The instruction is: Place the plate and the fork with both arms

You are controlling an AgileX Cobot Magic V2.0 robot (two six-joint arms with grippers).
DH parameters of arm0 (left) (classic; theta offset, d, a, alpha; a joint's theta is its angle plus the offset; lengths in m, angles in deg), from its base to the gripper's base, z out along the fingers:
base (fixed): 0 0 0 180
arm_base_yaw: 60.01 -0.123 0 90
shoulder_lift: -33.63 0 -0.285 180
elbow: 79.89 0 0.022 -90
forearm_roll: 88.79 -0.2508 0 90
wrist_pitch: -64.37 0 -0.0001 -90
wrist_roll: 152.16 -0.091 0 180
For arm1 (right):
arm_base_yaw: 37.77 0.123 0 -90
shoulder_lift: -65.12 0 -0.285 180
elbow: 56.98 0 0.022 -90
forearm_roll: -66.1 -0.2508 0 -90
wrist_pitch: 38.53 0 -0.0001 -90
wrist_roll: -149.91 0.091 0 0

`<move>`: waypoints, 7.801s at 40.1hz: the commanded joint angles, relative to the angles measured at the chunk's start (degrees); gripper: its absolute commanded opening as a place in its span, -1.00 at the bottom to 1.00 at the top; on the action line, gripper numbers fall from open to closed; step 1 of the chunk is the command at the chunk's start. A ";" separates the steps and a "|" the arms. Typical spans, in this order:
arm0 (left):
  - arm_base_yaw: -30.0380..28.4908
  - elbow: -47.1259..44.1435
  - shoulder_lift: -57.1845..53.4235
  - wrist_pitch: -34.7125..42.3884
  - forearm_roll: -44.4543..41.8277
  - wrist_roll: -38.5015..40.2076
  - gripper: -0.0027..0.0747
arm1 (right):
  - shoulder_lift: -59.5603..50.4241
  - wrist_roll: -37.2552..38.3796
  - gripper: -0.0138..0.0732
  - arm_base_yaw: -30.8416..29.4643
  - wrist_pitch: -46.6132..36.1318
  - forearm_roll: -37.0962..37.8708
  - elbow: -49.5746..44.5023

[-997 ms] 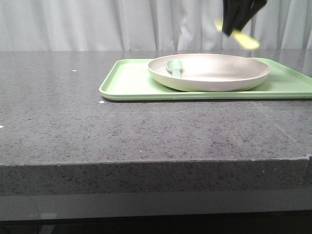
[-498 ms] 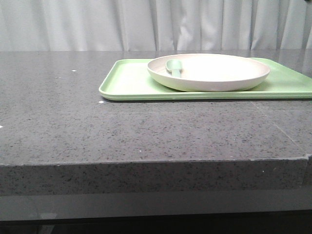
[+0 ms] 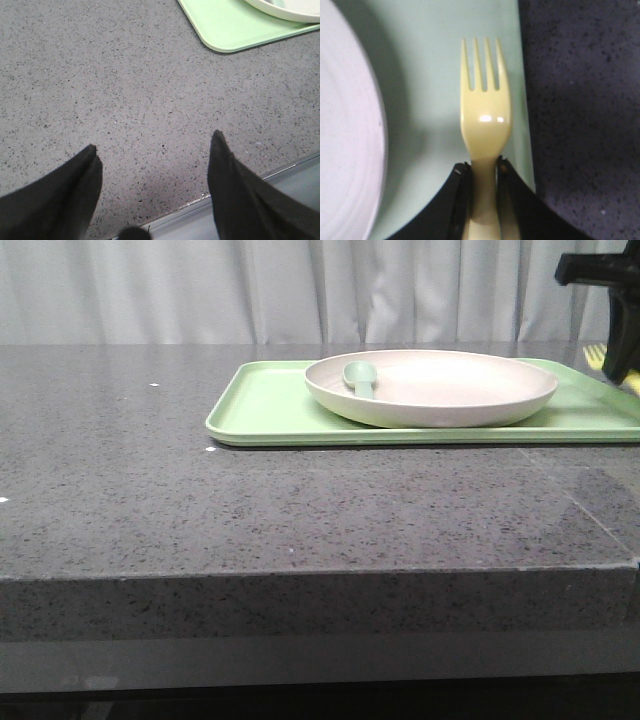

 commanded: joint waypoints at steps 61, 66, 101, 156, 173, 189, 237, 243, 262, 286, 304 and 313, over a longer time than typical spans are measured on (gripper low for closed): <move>-0.15 1.60 0.01 3.79 0.30 0.04 0.23 | -5.02 -5.15 0.20 2.33 -2.11 -0.68 0.96; -0.15 1.60 0.01 3.52 0.30 0.04 0.23 | -10.23 -5.15 0.20 3.44 -1.20 -0.48 -2.28; -0.15 1.60 0.01 2.54 0.30 0.04 0.23 | -67.19 -8.16 0.20 8.51 -1.57 3.07 -36.37; -0.10 0.85 -1.40 5.19 -5.55 6.52 -0.98 | -77.46 -7.48 -0.84 8.42 -3.48 1.81 -42.16; -10.83 -18.89 -26.29 23.83 -8.22 6.42 -0.98 | -77.46 -7.48 -0.84 8.42 -3.31 1.81 -42.16; -17.96 -42.19 -40.63 48.83 -4.82 6.42 -0.98 | -77.46 -7.48 -0.84 8.42 -3.25 1.81 -42.16; -17.96 -42.27 -41.32 49.42 -4.82 6.42 -0.98 | -79.67 -7.48 -0.84 8.48 -4.01 2.04 -44.27; -17.96 -42.27 -41.32 49.42 -4.82 6.42 -0.98 | -85.05 -7.59 -0.84 6.25 -12.85 4.66 -51.51; -17.96 -42.27 -41.32 49.42 -4.82 6.42 -0.98 | -104.06 -7.54 -0.84 3.78 -57.61 4.43 -87.20; -17.96 -42.27 -41.32 49.42 -4.82 6.42 -0.98 | -106.24 -7.54 -0.84 2.42 -64.11 4.43 -91.66; -17.96 -42.27 -41.32 49.42 -4.82 6.42 -0.98 | -106.24 -7.54 -0.84 2.26 -64.11 4.43 -91.66; -17.96 -42.27 -41.32 49.42 -4.82 6.42 -0.98 | -106.24 -7.54 -0.84 2.26 -64.11 4.43 -91.66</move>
